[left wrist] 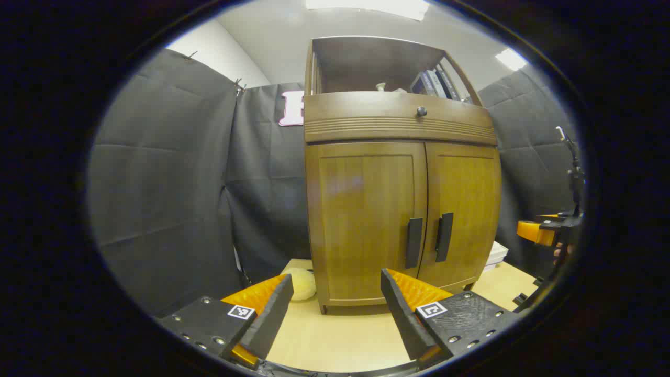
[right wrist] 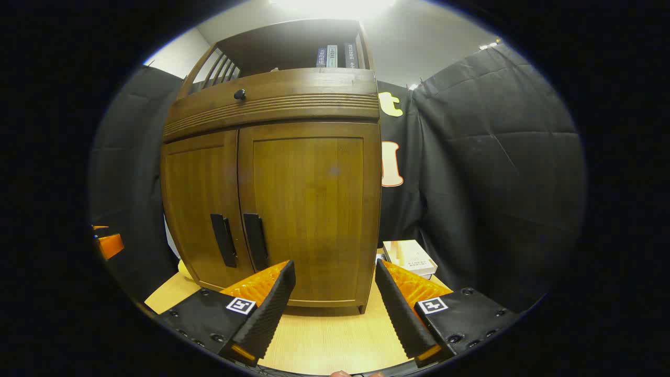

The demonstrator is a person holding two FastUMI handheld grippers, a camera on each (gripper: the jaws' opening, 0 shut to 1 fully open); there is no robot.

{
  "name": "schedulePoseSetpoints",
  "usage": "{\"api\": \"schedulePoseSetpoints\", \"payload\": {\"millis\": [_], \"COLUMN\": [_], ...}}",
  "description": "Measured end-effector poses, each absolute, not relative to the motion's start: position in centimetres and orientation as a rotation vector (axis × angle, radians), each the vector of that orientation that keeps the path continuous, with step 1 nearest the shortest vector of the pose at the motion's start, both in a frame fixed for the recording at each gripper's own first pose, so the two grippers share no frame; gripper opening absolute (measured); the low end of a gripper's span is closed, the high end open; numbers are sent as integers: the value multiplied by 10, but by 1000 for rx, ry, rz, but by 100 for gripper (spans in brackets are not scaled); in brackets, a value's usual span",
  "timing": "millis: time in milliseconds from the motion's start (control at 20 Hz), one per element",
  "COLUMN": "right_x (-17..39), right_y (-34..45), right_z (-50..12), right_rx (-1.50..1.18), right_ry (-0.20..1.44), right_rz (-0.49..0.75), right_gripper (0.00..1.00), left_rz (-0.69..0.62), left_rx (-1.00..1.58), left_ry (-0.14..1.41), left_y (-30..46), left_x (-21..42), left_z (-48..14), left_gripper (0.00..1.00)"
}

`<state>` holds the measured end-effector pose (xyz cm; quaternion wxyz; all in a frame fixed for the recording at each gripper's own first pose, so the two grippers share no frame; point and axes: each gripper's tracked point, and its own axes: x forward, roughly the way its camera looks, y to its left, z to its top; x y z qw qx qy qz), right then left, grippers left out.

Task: Open the right door of the double-door shoe cabinet with the right hand, and open the left door with the left hand.

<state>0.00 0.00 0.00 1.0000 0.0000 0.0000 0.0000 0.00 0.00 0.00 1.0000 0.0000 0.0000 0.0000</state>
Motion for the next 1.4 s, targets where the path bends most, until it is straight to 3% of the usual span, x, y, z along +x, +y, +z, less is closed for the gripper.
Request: {"api": "schedulePoseSetpoints", "payload": {"millis": [1000,1400], "right_x": [-14,11], "right_y": [23,42], "right_z": [9,35], "right_rx": [6,40], "right_ry": [-15,-21], "right_rz": [-3,27], "right_gripper": [96,96], "left_rz": [-13,-31], "left_rx": [-87,-106], "left_ry": [-32,-13], "left_y": [22,16], "left_x": [-19,-14], "left_z": [-6,-21], "left_gripper": [96,97]}}
